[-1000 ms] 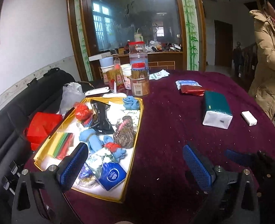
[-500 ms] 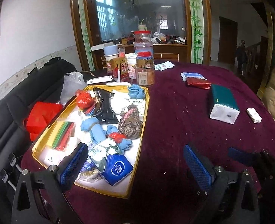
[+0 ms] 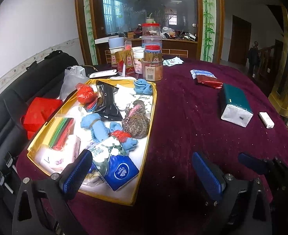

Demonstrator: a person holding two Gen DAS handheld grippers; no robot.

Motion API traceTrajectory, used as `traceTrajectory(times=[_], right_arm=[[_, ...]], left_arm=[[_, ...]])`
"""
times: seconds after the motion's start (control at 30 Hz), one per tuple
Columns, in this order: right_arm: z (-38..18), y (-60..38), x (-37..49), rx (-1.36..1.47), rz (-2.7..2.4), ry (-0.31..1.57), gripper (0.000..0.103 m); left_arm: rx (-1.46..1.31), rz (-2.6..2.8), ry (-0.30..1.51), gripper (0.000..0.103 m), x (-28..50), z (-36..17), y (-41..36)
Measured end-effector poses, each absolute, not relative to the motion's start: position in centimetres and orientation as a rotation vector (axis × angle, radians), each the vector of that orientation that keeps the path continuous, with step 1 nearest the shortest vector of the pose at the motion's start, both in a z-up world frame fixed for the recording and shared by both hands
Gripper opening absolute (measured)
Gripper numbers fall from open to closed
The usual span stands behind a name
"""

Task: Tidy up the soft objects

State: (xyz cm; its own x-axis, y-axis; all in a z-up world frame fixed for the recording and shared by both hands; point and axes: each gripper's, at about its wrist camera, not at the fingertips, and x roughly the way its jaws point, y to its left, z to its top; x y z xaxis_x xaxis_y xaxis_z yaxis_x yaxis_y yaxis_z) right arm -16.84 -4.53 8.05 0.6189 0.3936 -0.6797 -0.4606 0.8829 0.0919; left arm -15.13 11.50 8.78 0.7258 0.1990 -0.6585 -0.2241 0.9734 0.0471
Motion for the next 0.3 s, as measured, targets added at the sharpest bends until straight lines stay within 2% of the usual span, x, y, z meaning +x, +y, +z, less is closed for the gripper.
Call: traceTrajectory(times=[0.3], right_arm=[[7.95, -4.05, -17.13, -0.107, 0.501, 0.76, 0.084]], left_arm=[[-0.037, 0.195, 0.752, 0.103, -14.89, 8.77, 11.35]])
